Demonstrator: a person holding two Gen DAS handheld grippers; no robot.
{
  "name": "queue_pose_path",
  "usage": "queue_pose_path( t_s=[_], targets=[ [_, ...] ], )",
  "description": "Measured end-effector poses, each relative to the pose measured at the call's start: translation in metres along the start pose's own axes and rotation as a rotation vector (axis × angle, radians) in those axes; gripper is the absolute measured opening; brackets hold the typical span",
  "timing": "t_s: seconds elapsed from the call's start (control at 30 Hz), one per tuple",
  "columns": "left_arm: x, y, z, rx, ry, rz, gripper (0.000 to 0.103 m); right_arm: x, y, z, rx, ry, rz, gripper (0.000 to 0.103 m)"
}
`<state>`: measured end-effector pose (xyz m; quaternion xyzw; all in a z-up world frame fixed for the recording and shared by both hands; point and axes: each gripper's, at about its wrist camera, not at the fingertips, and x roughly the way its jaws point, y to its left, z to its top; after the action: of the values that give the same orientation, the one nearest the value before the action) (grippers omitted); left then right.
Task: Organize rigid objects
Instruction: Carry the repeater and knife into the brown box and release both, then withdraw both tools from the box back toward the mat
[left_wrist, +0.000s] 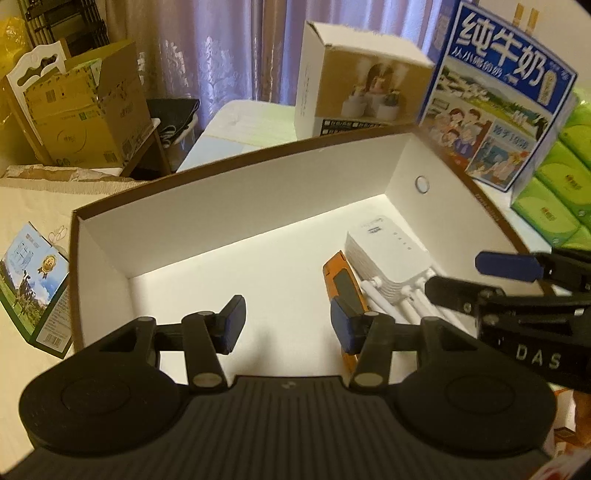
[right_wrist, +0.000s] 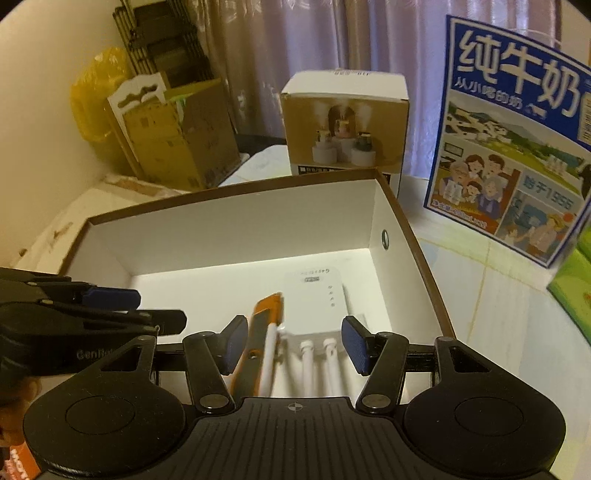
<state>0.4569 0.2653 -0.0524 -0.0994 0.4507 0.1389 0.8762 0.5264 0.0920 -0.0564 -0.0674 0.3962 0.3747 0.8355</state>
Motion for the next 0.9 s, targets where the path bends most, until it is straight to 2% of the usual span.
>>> queue_pose_path(
  t_s=[0.5,0.9],
  targets=[
    [-0.079,0.001,-0.032,0.007,-0.085,-0.05,0.047,-0.077,0.015,-0.033,0.071,-0.085,0.015,0.054],
    [-0.135,-0.016,-0.082,0.067,-0.12,-0.115,0.047,-0.144,0.033,-0.084,0.12,-0.125,0.018,0.055]
  ],
)
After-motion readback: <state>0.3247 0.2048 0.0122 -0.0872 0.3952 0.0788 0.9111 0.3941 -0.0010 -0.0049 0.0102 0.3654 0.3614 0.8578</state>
